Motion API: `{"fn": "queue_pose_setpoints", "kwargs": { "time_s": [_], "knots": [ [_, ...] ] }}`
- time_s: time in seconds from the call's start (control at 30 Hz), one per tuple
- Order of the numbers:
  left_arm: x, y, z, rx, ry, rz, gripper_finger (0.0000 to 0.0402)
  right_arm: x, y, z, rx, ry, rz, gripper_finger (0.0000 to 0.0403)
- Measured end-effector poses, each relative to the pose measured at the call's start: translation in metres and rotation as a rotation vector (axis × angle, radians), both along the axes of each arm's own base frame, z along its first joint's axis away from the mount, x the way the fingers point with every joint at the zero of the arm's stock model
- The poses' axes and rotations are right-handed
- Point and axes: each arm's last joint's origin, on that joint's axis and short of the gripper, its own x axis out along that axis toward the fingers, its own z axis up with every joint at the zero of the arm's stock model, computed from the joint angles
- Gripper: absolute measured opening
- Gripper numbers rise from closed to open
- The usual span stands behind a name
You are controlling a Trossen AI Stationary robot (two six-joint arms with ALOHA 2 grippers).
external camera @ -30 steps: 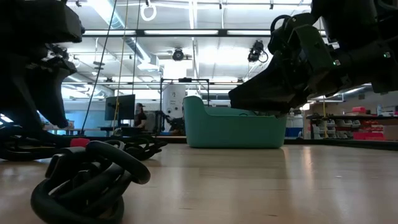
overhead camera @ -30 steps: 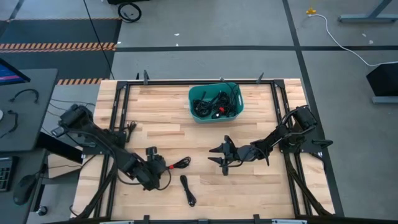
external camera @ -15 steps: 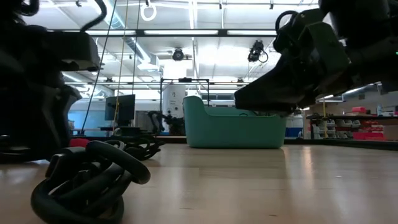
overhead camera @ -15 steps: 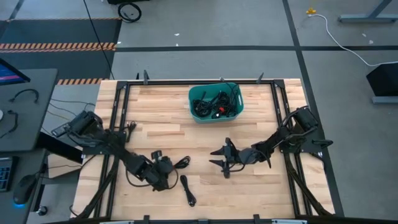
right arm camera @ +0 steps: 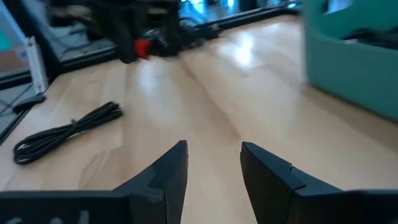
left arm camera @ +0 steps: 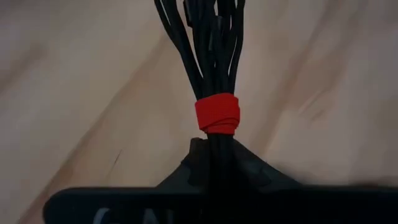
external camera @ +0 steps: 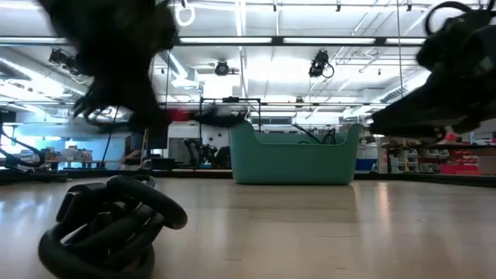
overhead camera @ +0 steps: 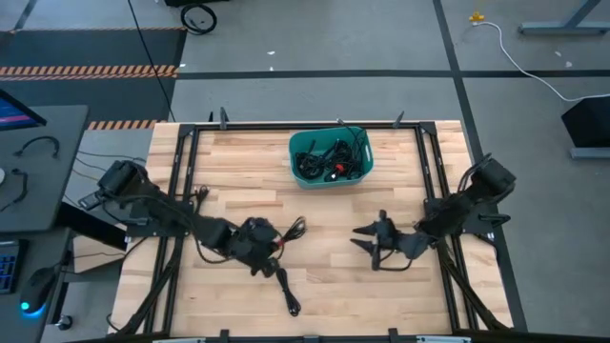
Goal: Pick and place USB-C Cables
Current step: Put the black charger cable into the blue bin
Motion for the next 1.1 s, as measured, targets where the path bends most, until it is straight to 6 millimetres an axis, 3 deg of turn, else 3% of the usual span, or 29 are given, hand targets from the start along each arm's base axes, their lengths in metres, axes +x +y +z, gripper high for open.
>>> {"fn": "queue_pose_setpoints", "kwargs": {
  "time_s": [0.2,0.3,0.43,0.5,0.67,0.83,1.1],
  "knots": [
    [0.052,0.042,0.051,0.071,-0.348,0.029,0.0029,-0.017,-0.004,0.005,-0.023,-0.054,-0.105,0.0153],
    [0.073,0.075,0.061,0.164,-0.465,0.055,0.0029,-0.017,-0.004,0.005,-0.044,-0.057,-0.139,0.0153],
    [0.092,0.127,0.059,0.201,-0.569,0.200,0.0029,-0.015,-0.004,0.004,-0.053,-0.052,-0.145,0.0153],
    [0.096,0.150,0.049,0.201,-0.563,0.287,0.0029,-0.014,-0.003,0.004,-0.054,-0.052,-0.144,0.0153],
    [0.098,0.194,0.036,0.235,-0.560,0.452,0.0029,-0.013,-0.001,0.004,-0.052,-0.056,-0.134,0.0153],
    [0.094,0.215,0.020,0.172,-0.517,0.560,0.0030,-0.013,-0.001,0.004,-0.056,-0.054,-0.131,0.0153],
    [0.090,0.217,0.012,0.118,-0.445,0.601,0.0063,-0.013,-0.001,0.004,-0.063,-0.050,-0.130,0.0153]
  ]
}}
